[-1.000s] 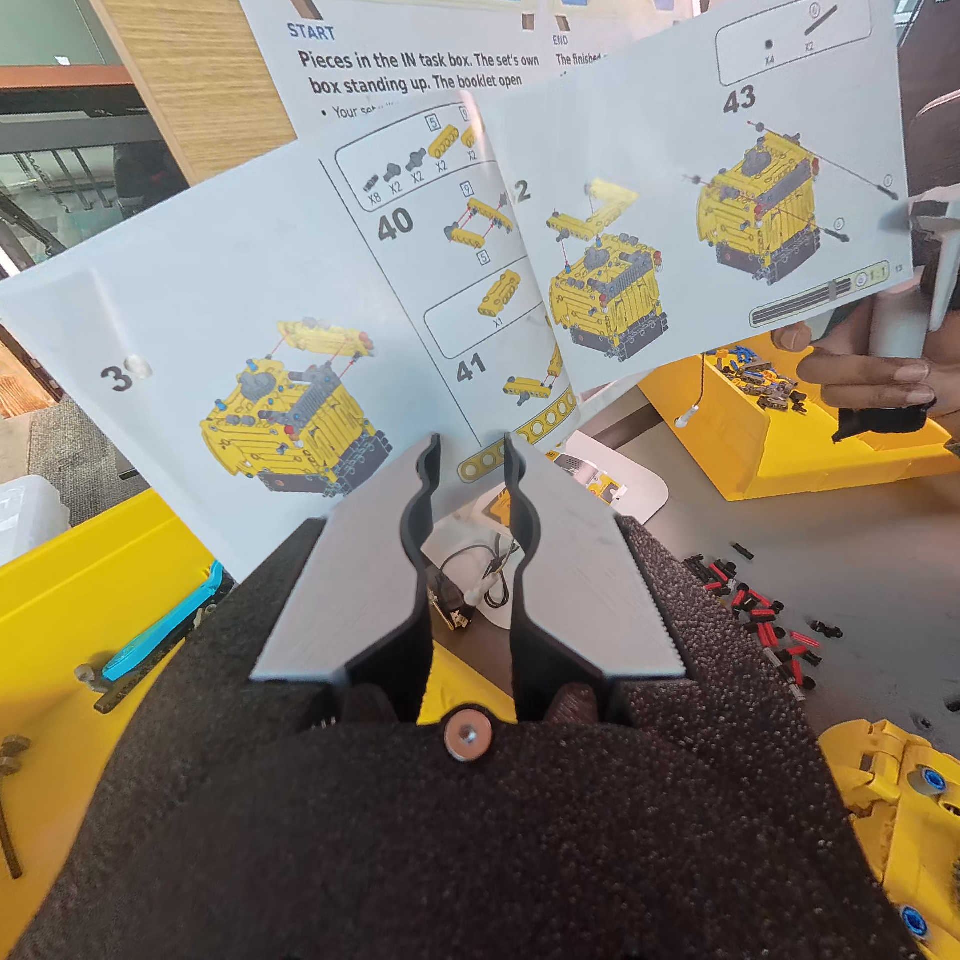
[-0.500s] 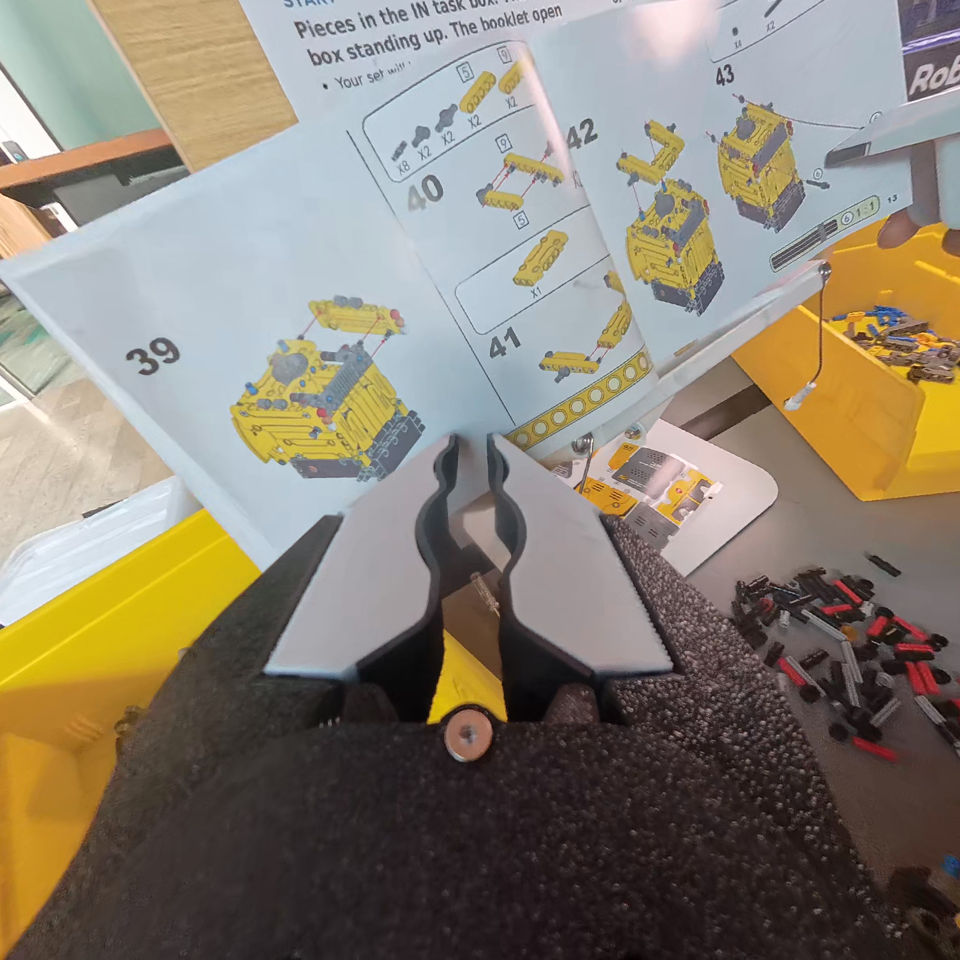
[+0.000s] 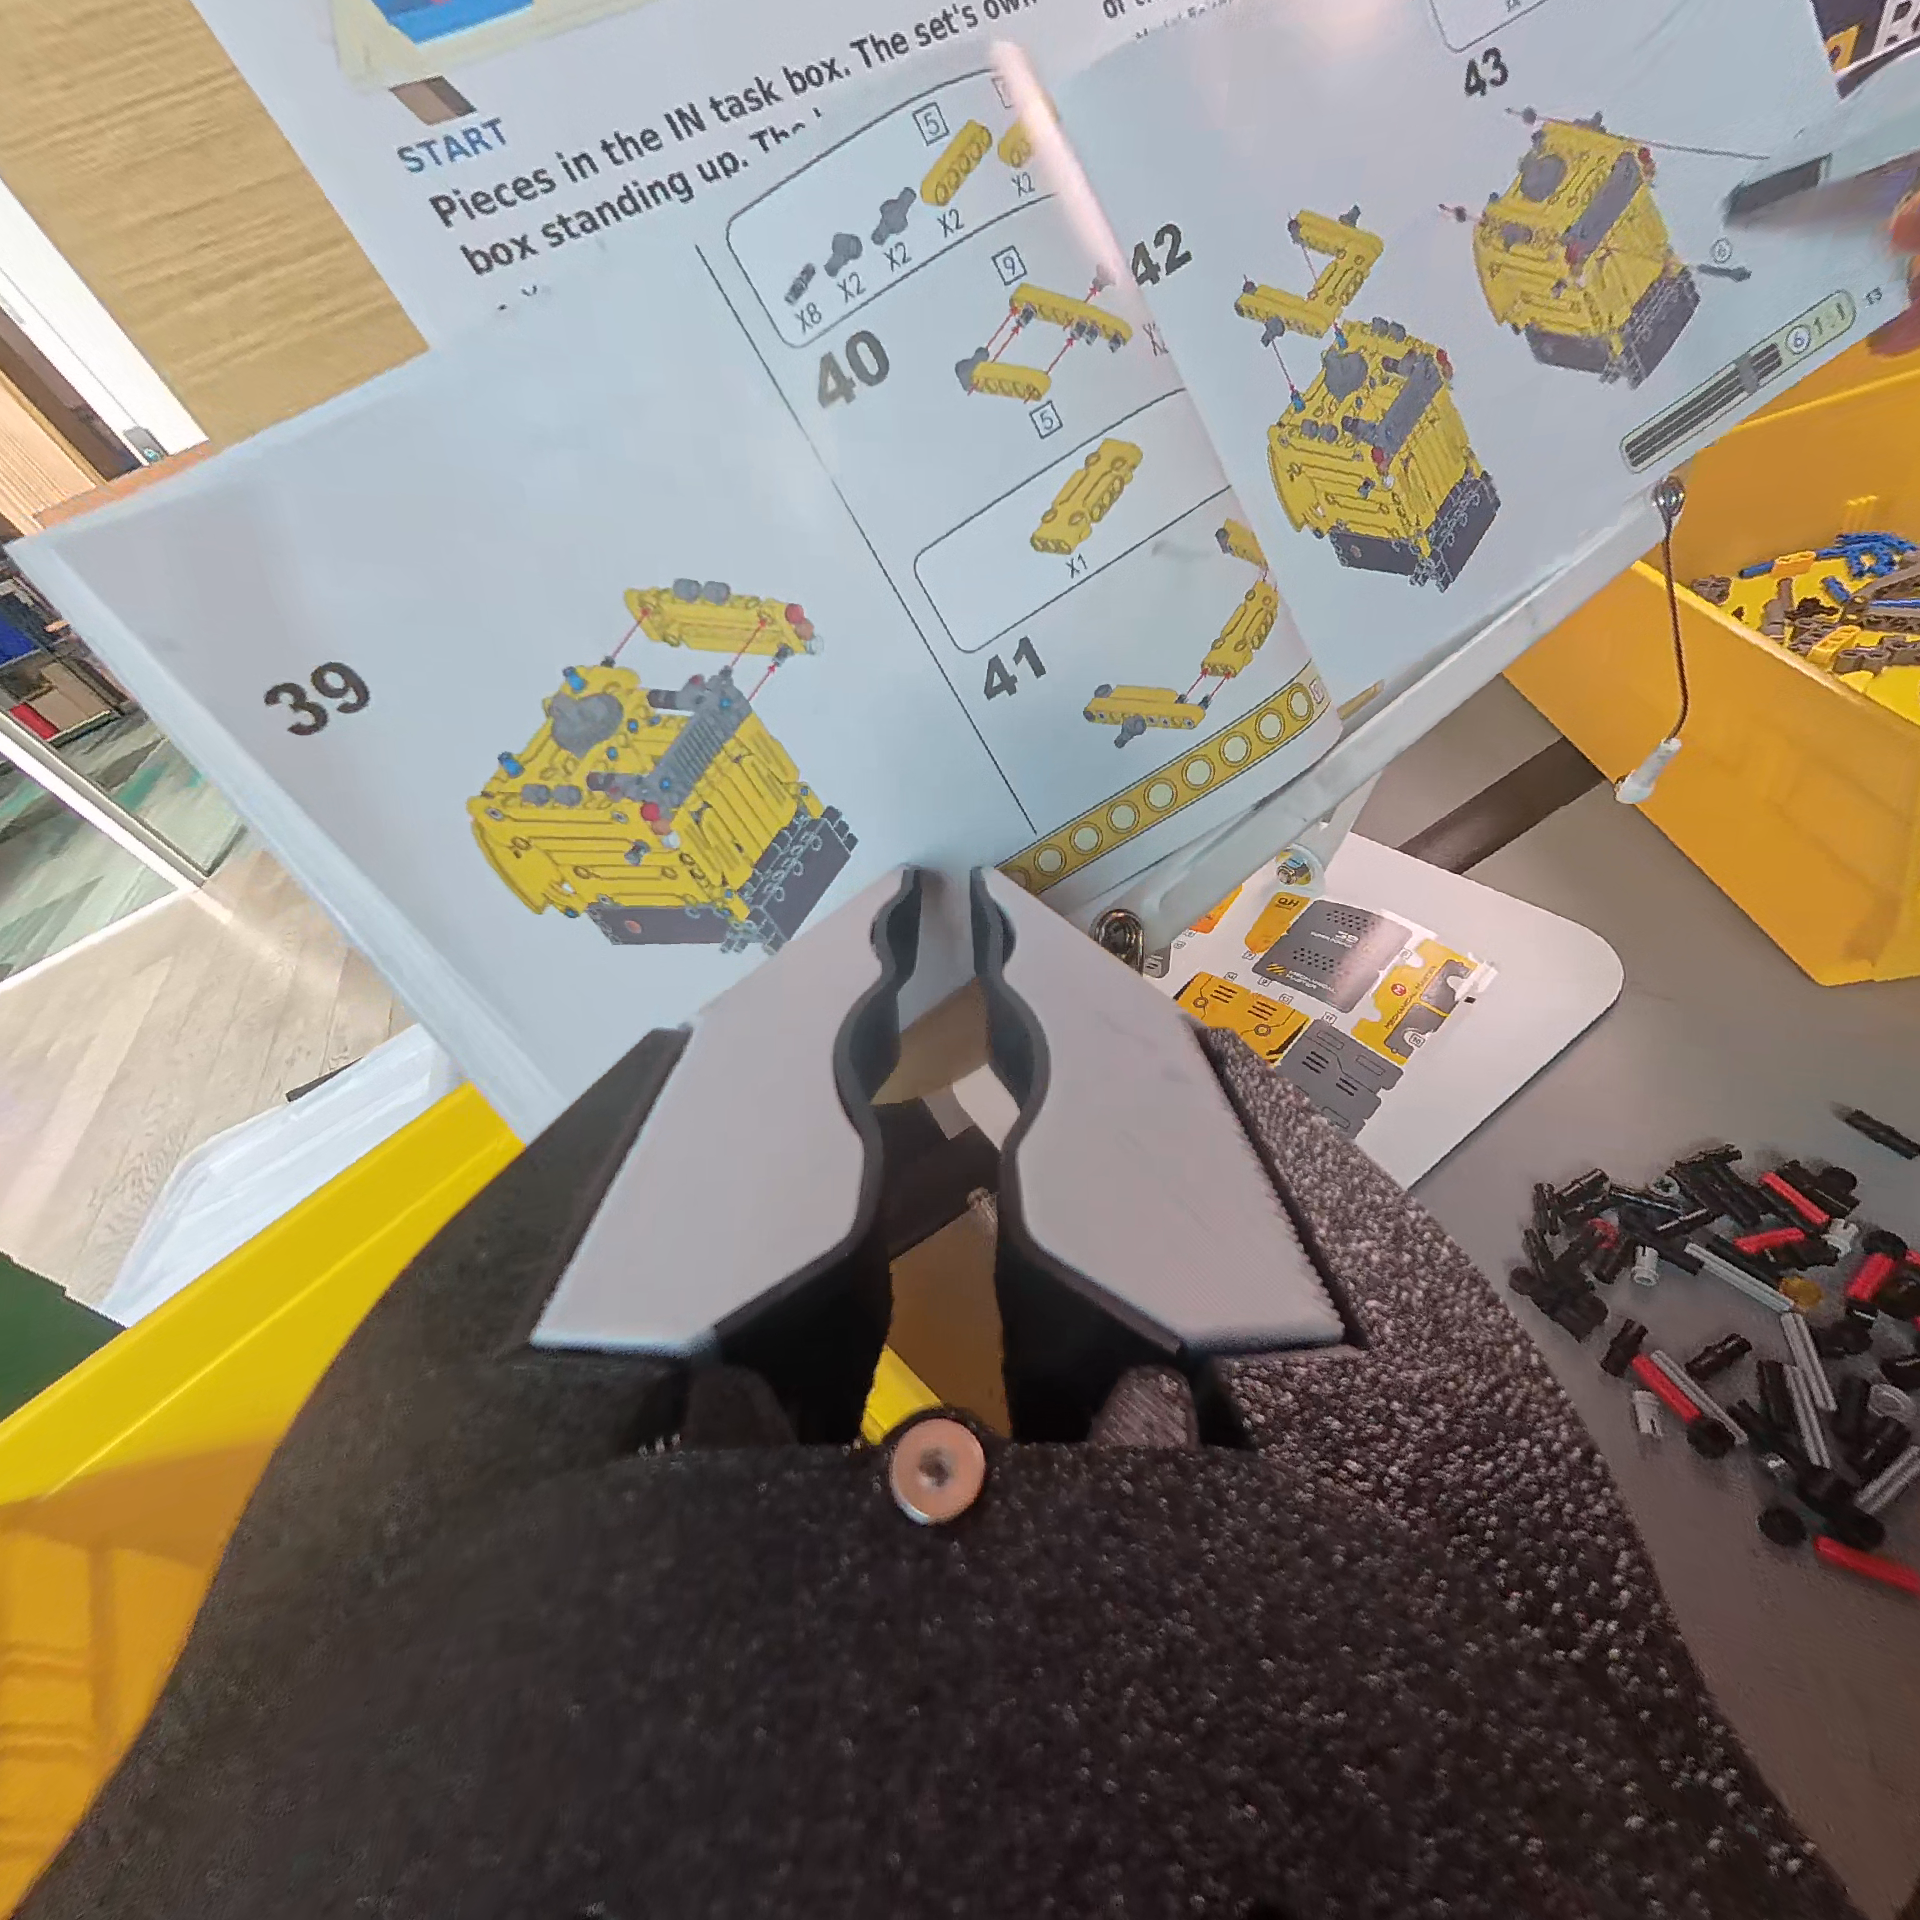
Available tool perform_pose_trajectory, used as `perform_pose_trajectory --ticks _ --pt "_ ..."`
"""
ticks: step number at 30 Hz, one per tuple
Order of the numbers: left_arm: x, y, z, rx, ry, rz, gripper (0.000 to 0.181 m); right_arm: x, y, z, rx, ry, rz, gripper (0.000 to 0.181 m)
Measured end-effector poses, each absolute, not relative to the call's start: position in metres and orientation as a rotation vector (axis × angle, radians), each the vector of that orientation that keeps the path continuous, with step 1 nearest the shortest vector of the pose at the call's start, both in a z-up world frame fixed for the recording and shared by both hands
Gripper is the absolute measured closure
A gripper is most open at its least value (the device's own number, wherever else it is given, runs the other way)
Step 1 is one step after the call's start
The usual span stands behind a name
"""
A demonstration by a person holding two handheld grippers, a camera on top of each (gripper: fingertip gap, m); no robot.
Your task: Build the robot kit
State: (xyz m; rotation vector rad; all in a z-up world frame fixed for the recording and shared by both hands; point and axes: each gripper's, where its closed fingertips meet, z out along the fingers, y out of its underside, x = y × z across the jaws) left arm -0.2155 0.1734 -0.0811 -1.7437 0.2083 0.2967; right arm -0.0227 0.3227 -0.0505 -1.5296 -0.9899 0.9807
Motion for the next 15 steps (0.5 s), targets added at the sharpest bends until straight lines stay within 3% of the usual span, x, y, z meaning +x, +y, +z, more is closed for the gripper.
perform_pose_trajectory --ticks 2,5,10,15 --pt "-0.213 0.17 -0.083 -1.757 0.219 0.291 0.17 -0.011 0.315 -0.037 -1.5 -0.954 0.902 0.146" --pt "-0.209 0.16 -0.083 -1.775 0.235 0.273 0.165 0.0 0.271 -0.033 -1.439 -1.066 0.794 0.144" --pt "-0.196 0.131 -0.065 -1.732 0.199 0.104 0.162 0.031 0.195 -0.089 -1.419 -1.387 0.469 0.145" --pt "-0.166 0.094 -0.045 -1.687 0.225 -0.096 0.158 0.064 0.101 -0.194 -1.6 -1.771 0.639 0.156"
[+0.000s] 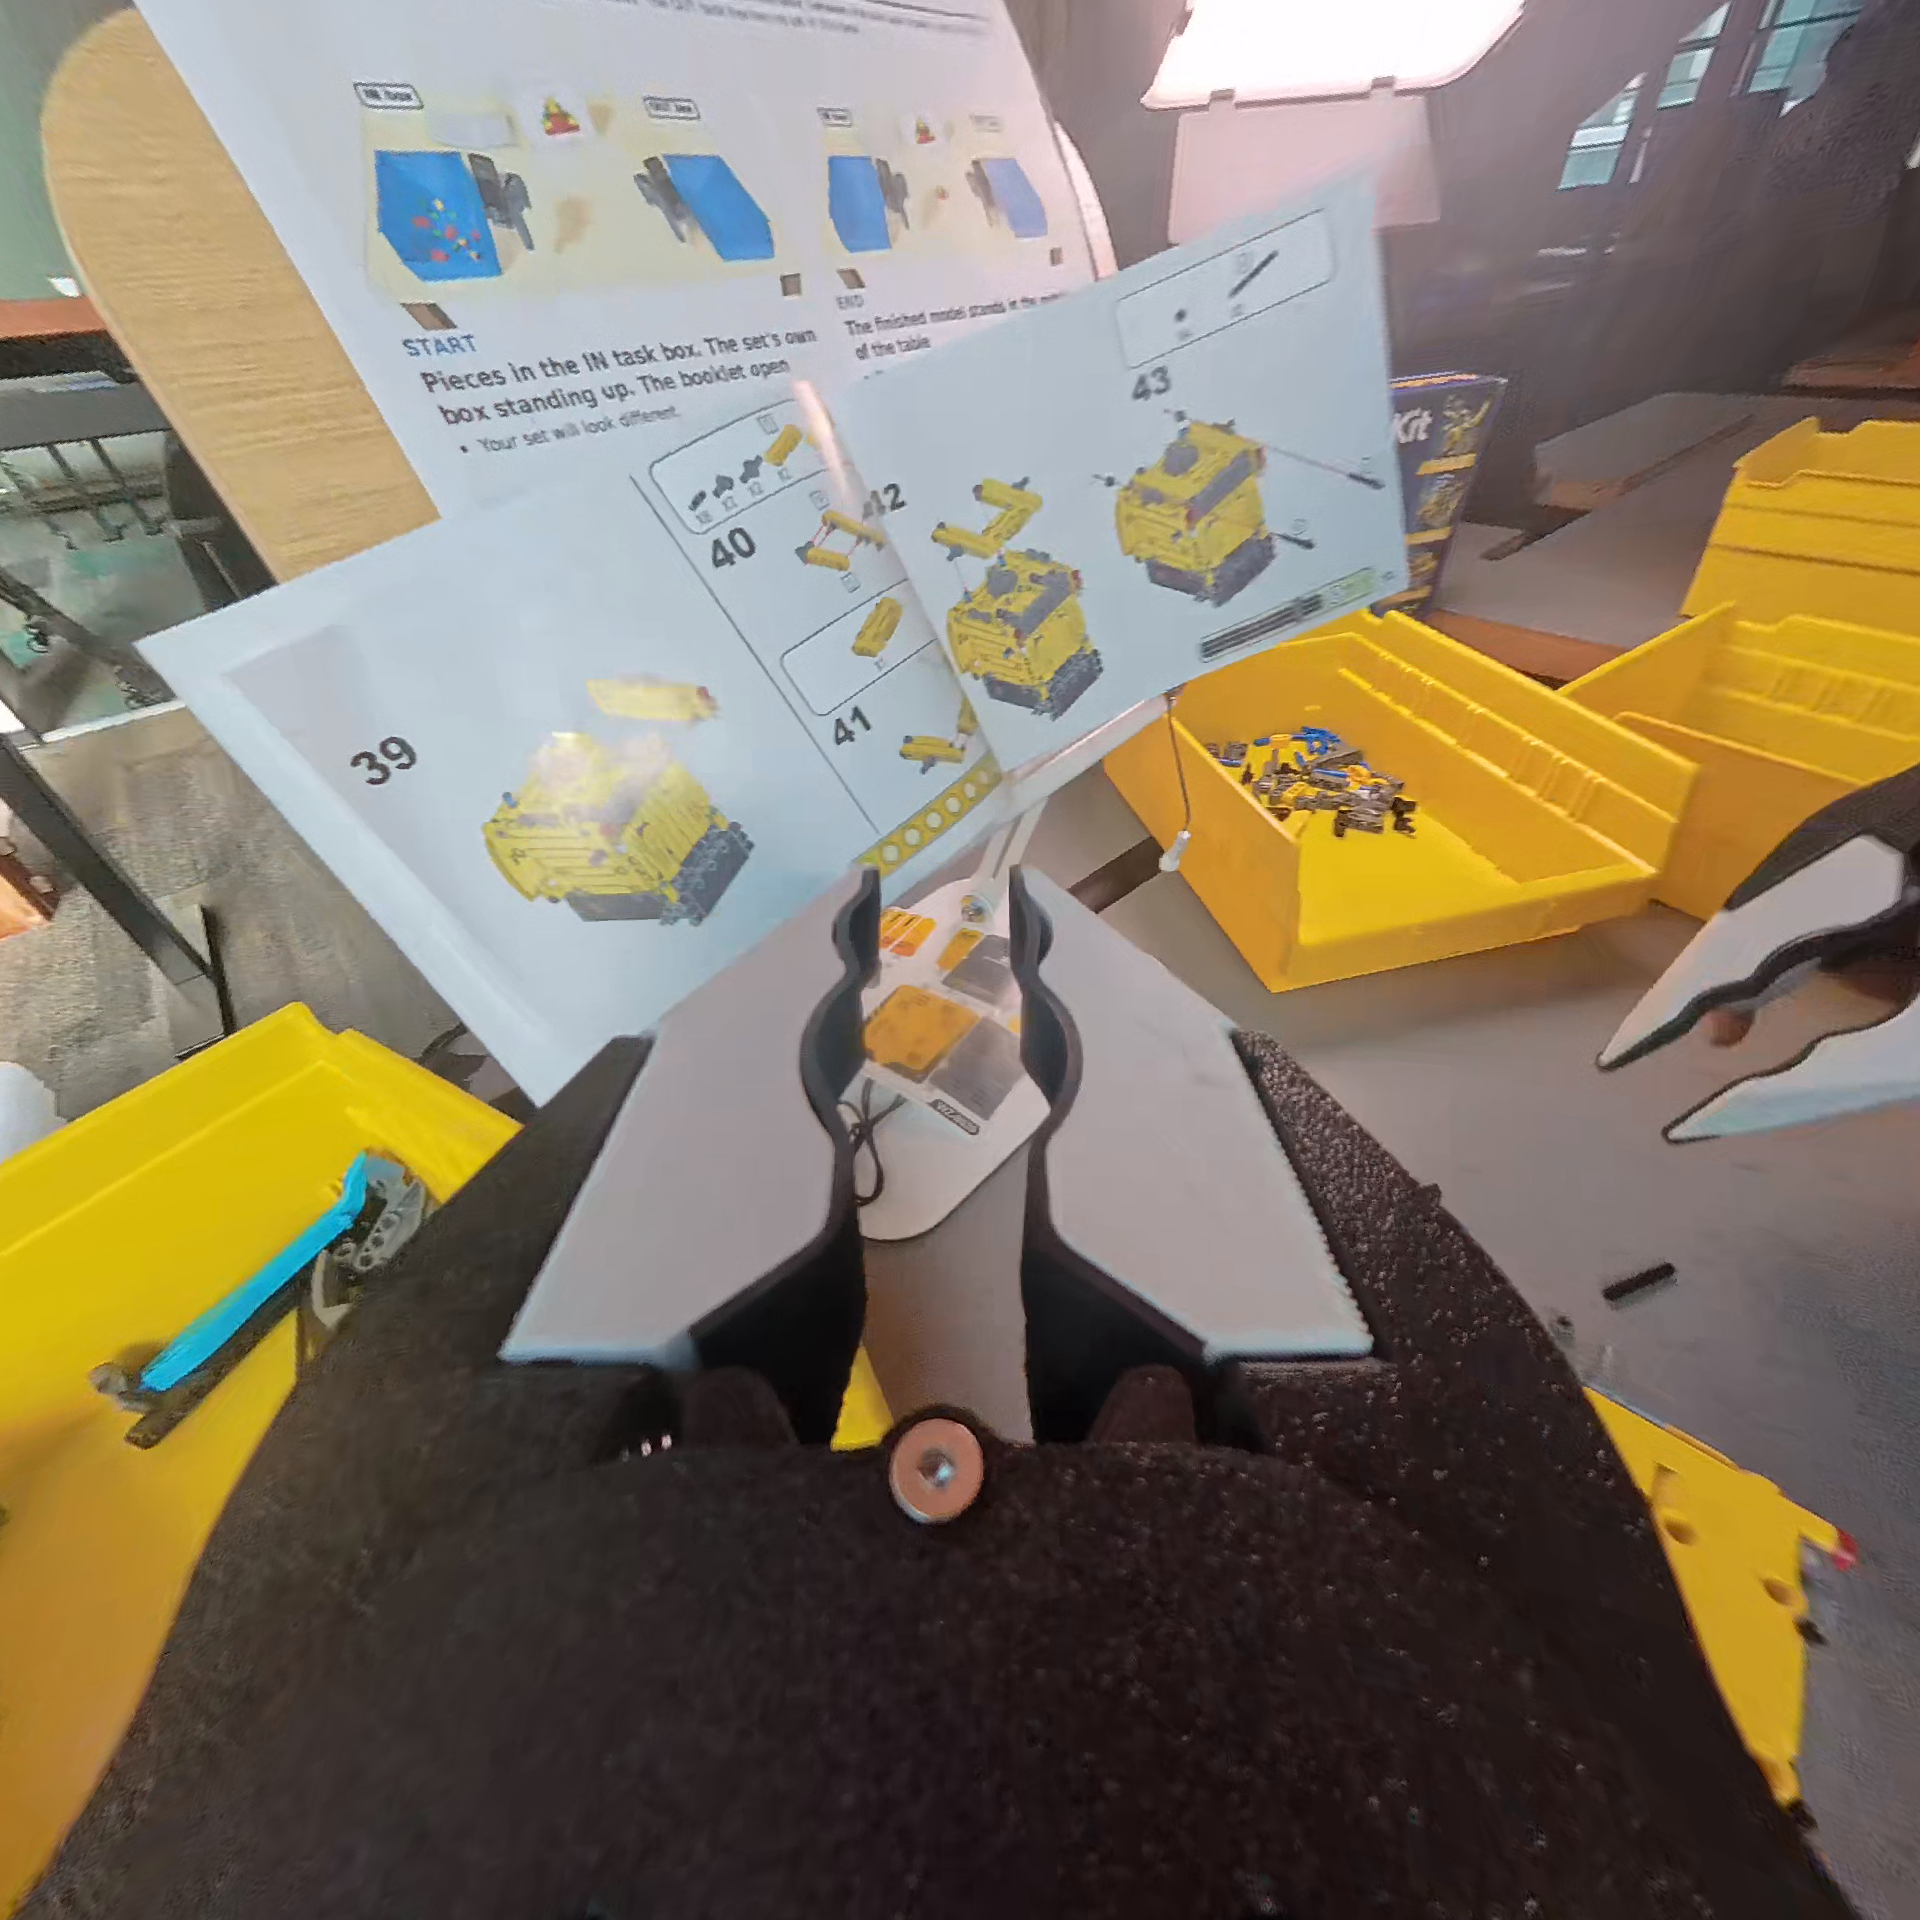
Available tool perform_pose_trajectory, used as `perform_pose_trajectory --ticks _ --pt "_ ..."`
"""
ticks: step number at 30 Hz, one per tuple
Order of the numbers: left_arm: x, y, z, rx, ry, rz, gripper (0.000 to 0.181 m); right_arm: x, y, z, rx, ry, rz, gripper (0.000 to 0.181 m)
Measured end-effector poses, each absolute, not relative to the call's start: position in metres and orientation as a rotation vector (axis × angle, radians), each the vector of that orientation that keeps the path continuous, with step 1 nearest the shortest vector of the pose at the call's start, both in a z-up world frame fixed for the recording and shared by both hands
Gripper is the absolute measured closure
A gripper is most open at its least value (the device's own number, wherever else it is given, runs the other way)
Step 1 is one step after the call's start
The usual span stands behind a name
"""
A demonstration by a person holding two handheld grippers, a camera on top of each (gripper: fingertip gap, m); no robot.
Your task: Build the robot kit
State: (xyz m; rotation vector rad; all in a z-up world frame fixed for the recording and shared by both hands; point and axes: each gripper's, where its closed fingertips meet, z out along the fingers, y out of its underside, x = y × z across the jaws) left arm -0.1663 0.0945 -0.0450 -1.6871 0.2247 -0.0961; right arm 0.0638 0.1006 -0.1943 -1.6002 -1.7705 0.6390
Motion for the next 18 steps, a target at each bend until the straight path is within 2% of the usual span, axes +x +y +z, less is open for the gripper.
perform_pose_trajectory --ticks 4,7,12,15,18 --pt "-0.134 0.071 -0.047 -1.716 0.334 -0.172 0.154 0.08 0.062 -0.27 -1.715 -1.971 0.646 0.159" --pt "-0.116 0.052 -0.06 -1.754 0.413 -0.159 0.154 0.073 0.061 -0.267 -1.709 -1.937 0.662 0.178" --pt "-0.101 0.013 -0.09 -1.78 0.447 -0.207 0.151 0.073 0.06 -0.269 -1.721 -1.968 0.641 0.178" --pt "-0.092 -0.014 -0.106 -1.765 0.453 -0.311 0.136 0.073 0.061 -0.268 -1.73 -1.93 0.644 0.178" --pt "-0.087 -0.036 -0.124 -1.779 0.448 -0.423 0.111 0.074 0.051 -0.254 -1.723 -1.865 0.682 0.179"
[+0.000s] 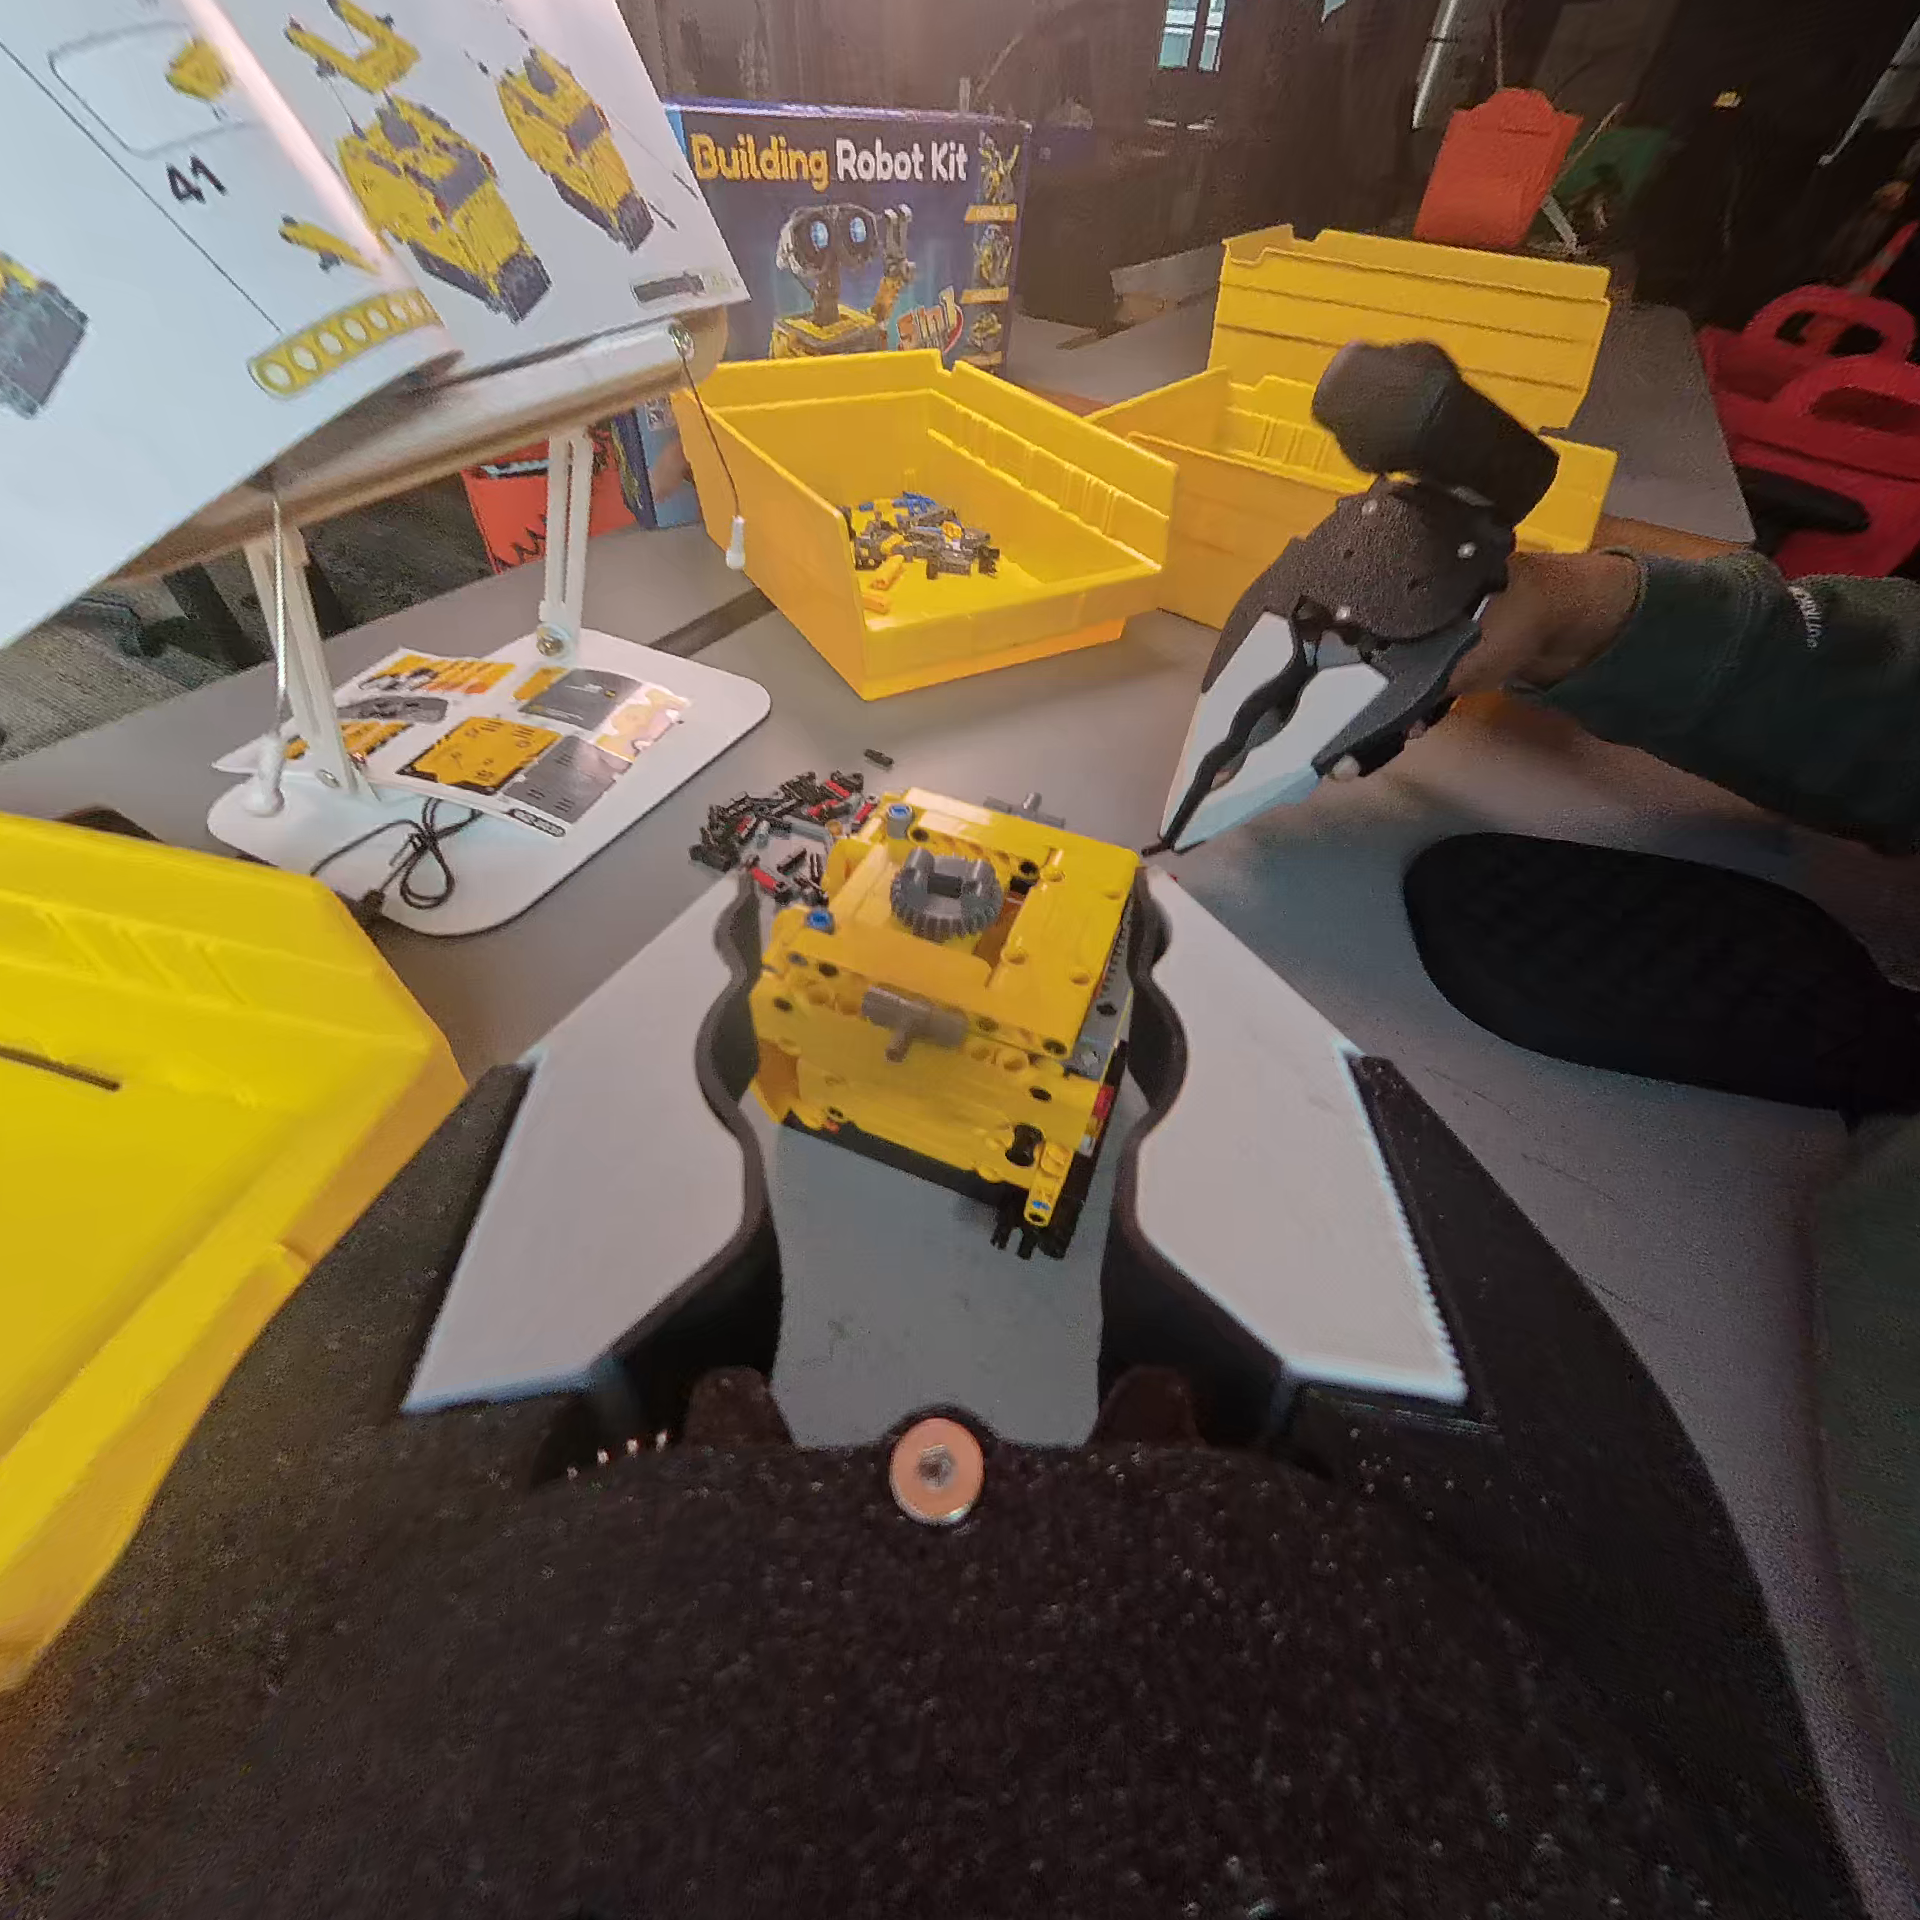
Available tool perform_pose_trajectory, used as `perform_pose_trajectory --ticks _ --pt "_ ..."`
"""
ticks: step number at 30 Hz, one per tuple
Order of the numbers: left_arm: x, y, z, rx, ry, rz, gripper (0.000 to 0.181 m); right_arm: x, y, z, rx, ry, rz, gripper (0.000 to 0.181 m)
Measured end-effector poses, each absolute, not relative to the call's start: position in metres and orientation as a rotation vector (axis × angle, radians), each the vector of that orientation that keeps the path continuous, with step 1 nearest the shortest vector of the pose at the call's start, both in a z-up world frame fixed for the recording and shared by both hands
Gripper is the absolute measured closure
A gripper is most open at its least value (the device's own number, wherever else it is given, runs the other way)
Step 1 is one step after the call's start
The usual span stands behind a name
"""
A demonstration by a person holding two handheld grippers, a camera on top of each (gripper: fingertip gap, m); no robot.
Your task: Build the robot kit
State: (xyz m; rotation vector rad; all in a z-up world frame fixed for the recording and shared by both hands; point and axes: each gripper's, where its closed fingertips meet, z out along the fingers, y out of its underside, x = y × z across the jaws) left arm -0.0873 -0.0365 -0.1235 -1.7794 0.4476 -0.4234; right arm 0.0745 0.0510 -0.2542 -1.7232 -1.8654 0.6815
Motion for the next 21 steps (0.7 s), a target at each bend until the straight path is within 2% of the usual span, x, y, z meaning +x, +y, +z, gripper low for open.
perform_pose_trajectory --ticks 3,7,10,15,20,21 --pt "-0.09 -0.051 -0.146 -1.822 0.438 -0.463 0.094 0.083 0.048 -0.196 -1.643 -1.684 0.732 0.178" --pt "-0.09 -0.055 -0.165 -1.81 0.409 -0.493 0.084 0.147 0.106 -0.118 -1.627 -1.368 0.527 0.178" --pt "-0.087 -0.054 -0.175 -1.834 0.443 -0.455 0.082 0.223 0.171 -0.092 -1.738 -1.115 0.347 0.178" --pt "-0.083 -0.052 -0.182 -1.846 0.476 -0.395 0.084 0.327 0.244 -0.163 -2.08 -0.94 0.081 0.178" --pt "-0.083 -0.051 -0.178 -1.823 0.463 -0.362 0.09 0.355 0.258 -0.22 -2.2 -0.886 0.028 0.177" --pt "-0.083 -0.05 -0.177 -1.822 0.46 -0.364 0.092 0.359 0.26 -0.224 -2.207 -0.873 0.007 0.171"
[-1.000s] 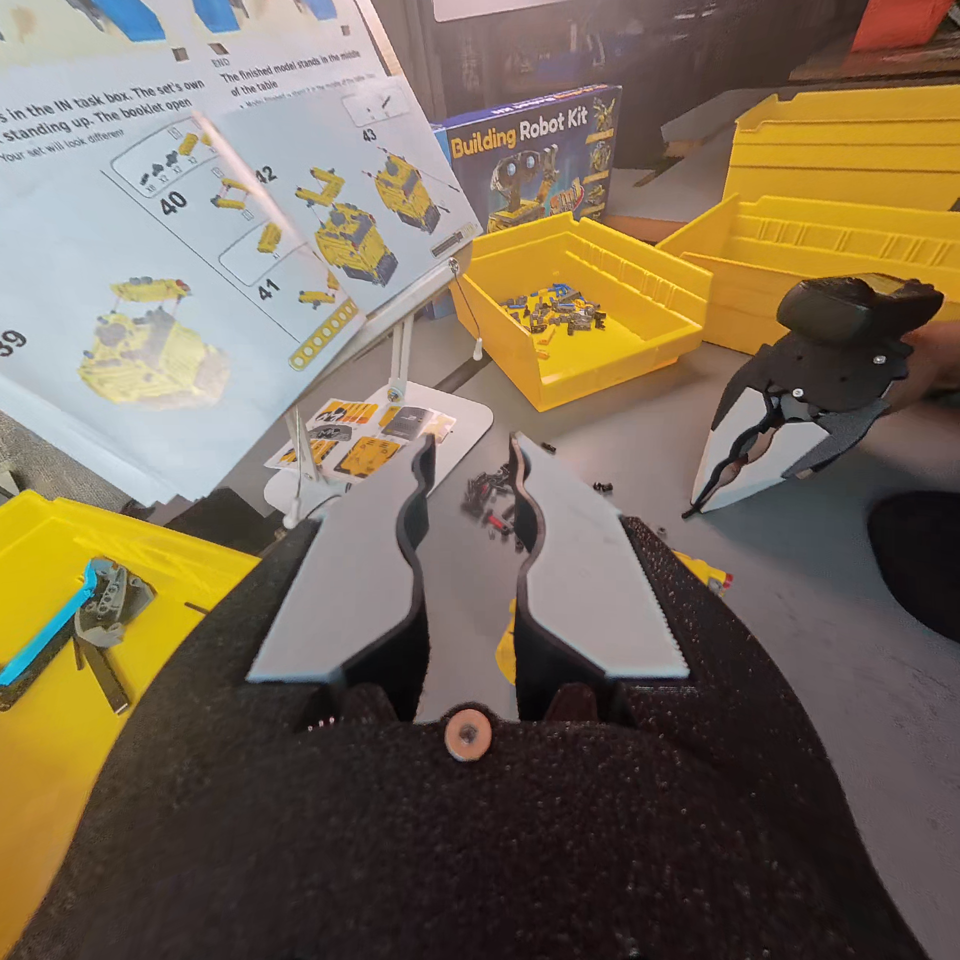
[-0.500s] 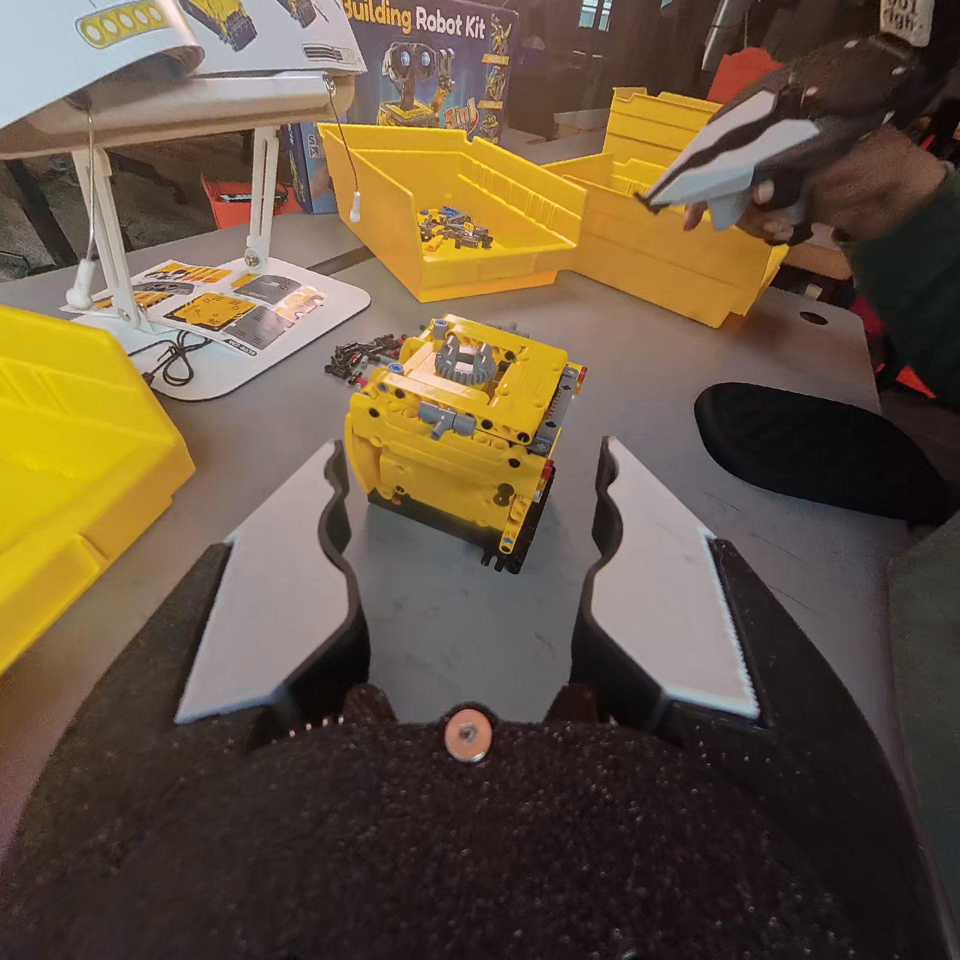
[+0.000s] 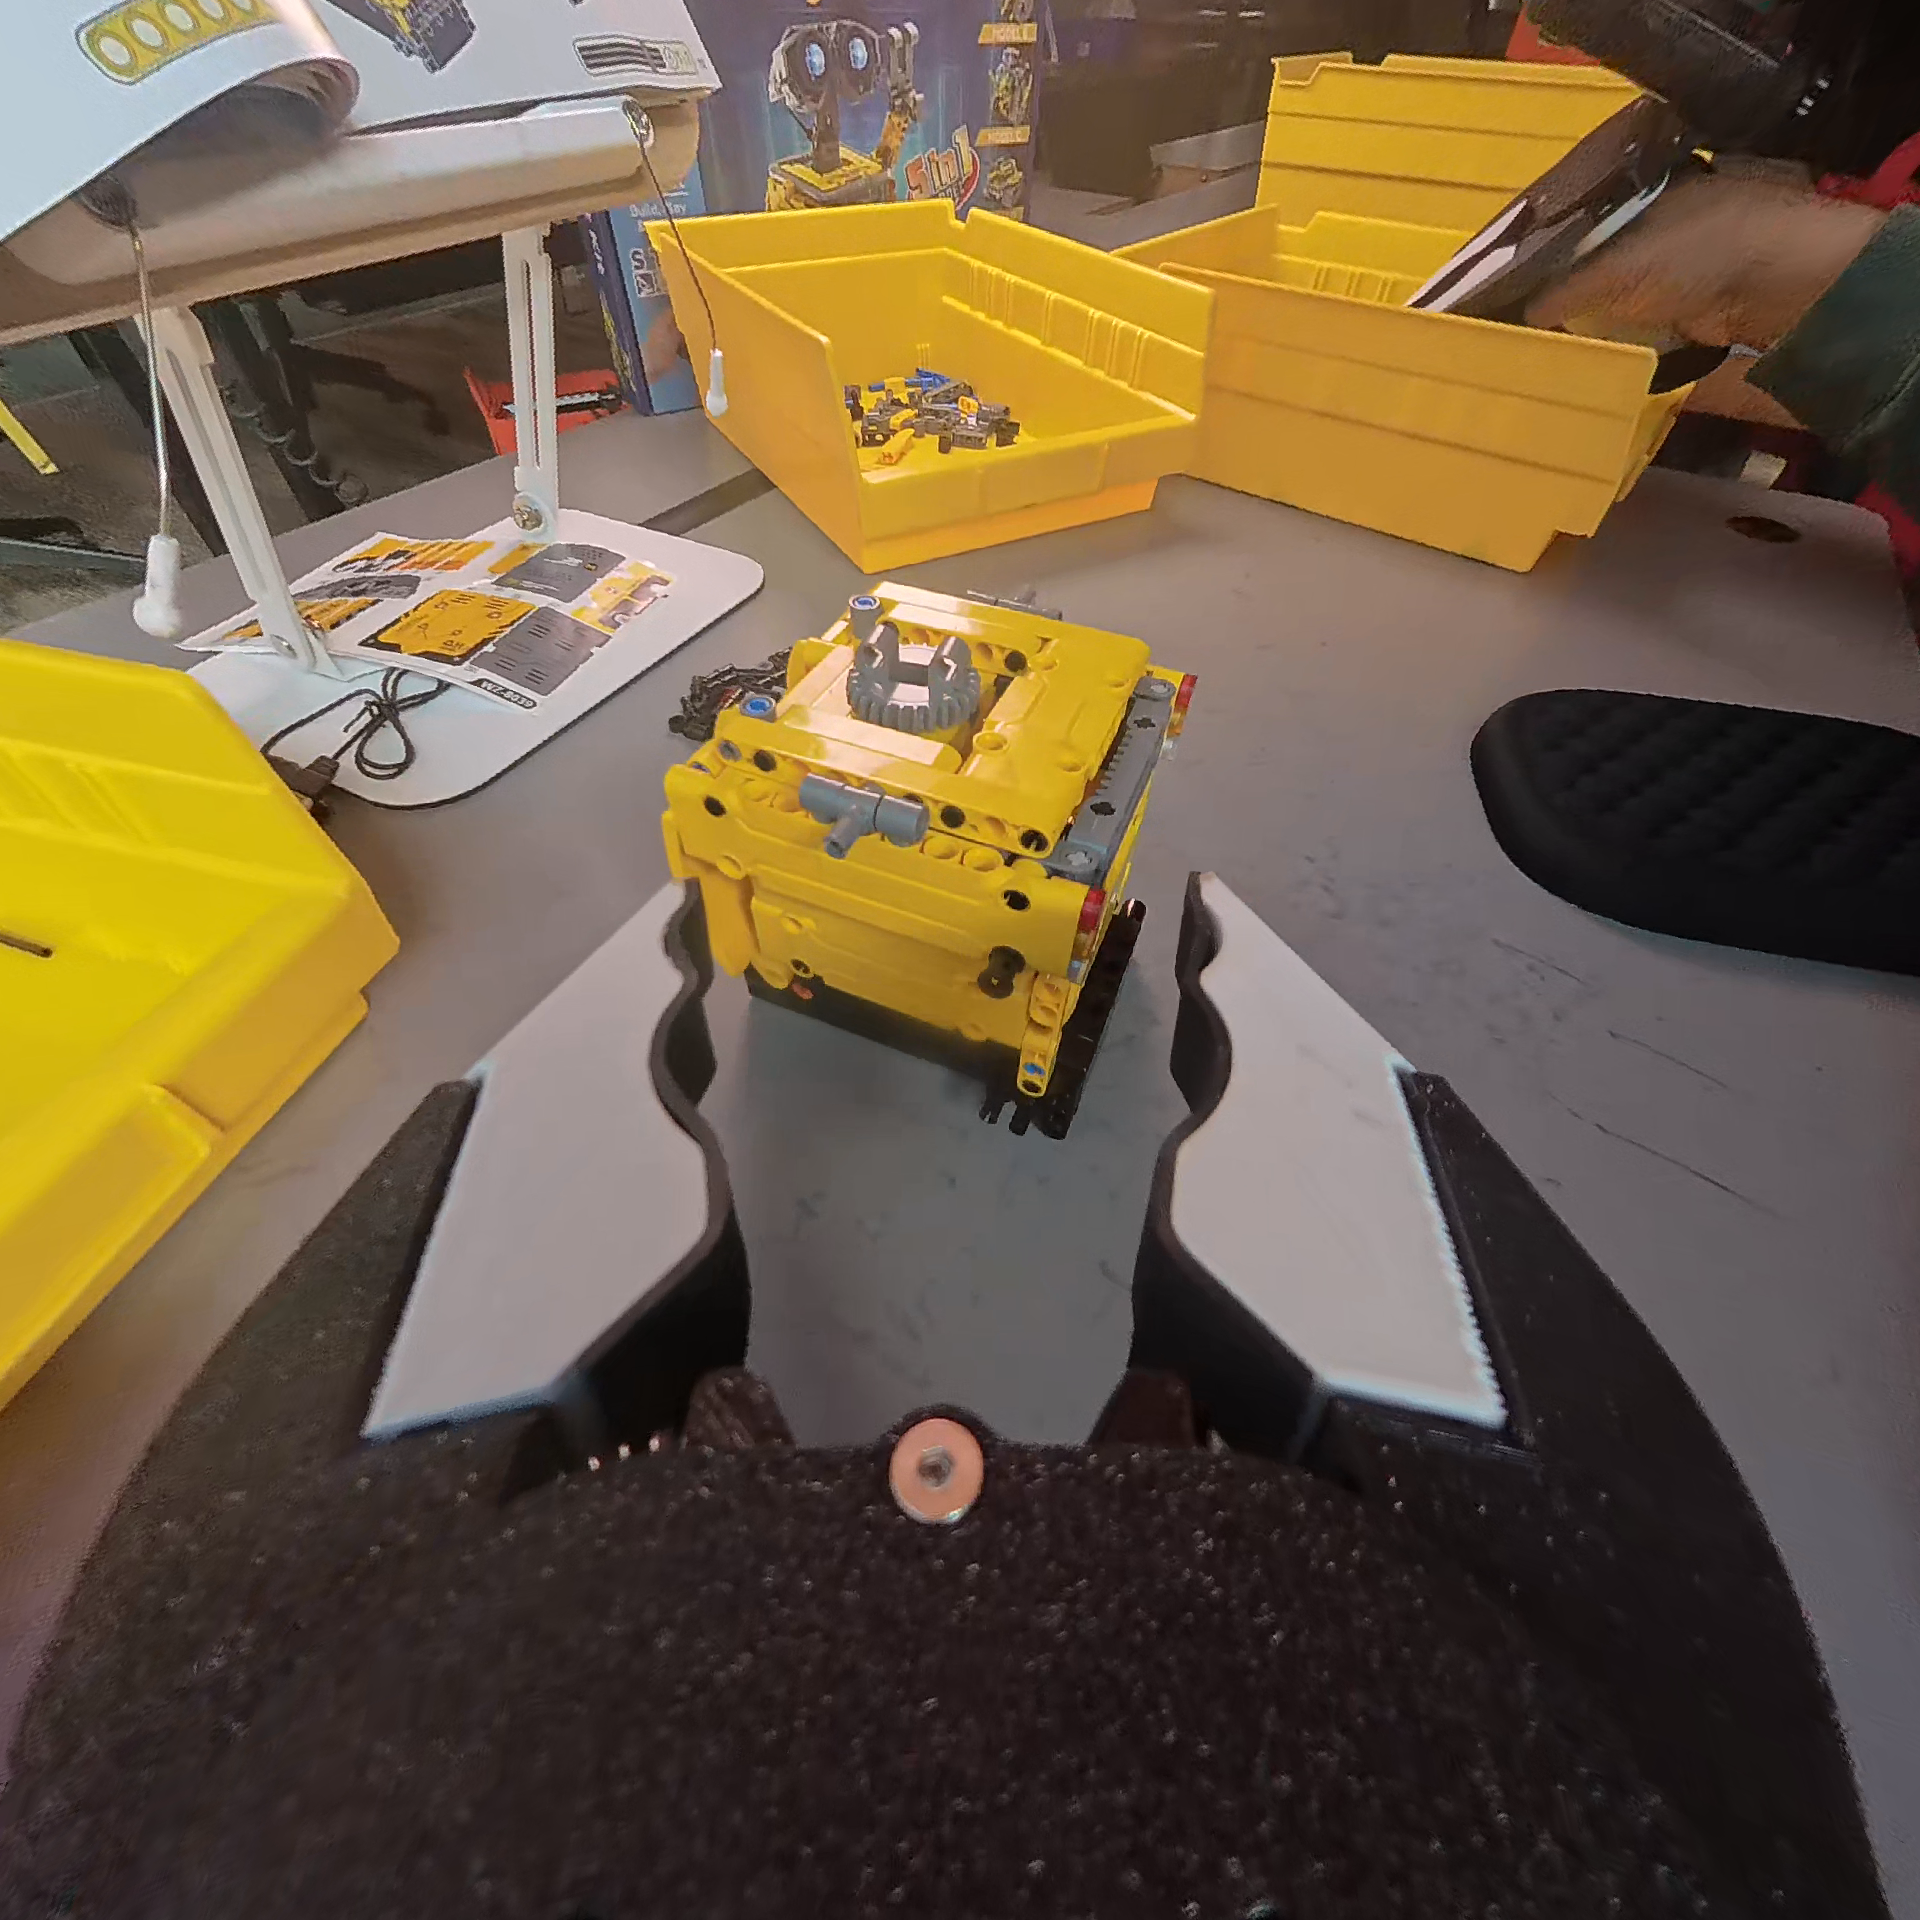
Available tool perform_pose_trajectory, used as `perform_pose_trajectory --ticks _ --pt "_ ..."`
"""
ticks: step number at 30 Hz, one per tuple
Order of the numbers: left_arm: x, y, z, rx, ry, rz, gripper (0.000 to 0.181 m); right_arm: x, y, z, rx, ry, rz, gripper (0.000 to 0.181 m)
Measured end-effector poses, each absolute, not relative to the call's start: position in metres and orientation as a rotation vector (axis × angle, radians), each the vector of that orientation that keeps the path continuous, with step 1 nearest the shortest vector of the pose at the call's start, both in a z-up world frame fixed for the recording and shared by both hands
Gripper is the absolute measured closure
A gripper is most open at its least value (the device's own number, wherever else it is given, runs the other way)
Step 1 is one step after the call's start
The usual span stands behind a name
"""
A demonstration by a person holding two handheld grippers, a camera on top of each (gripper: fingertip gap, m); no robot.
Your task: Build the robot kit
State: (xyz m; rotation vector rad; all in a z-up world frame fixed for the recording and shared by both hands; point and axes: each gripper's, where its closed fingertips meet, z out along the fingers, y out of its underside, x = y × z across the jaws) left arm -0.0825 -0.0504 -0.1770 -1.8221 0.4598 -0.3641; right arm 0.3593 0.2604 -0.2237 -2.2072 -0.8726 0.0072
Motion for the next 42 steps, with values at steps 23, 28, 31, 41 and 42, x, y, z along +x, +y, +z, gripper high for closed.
perform_pose_trajectory --ticks 23,28,31,41,42 --pt "-0.068 -0.043 -0.21 -1.914 0.527 -0.281 0.134 0.016 0.089 -0.129 -1.287 -1.149 0.994 0.134" --pt "-0.067 -0.043 -0.21 -1.909 0.539 -0.272 0.138 0.019 0.084 -0.154 -1.235 -1.166 0.939 0.133" --pt "-0.065 -0.043 -0.21 -1.904 0.542 -0.257 0.14 0.03 0.097 -0.152 -1.24 -1.096 0.929 0.129" --pt "-0.05 -0.029 -0.21 -1.914 0.482 -0.195 0.144 0.038 0.111 -0.151 -1.252 -1.001 0.858 0.111" --pt "-0.049 -0.028 -0.21 -1.918 0.469 -0.19 0.144 0.037 0.109 -0.152 -1.243 -1.011 0.85 0.114"
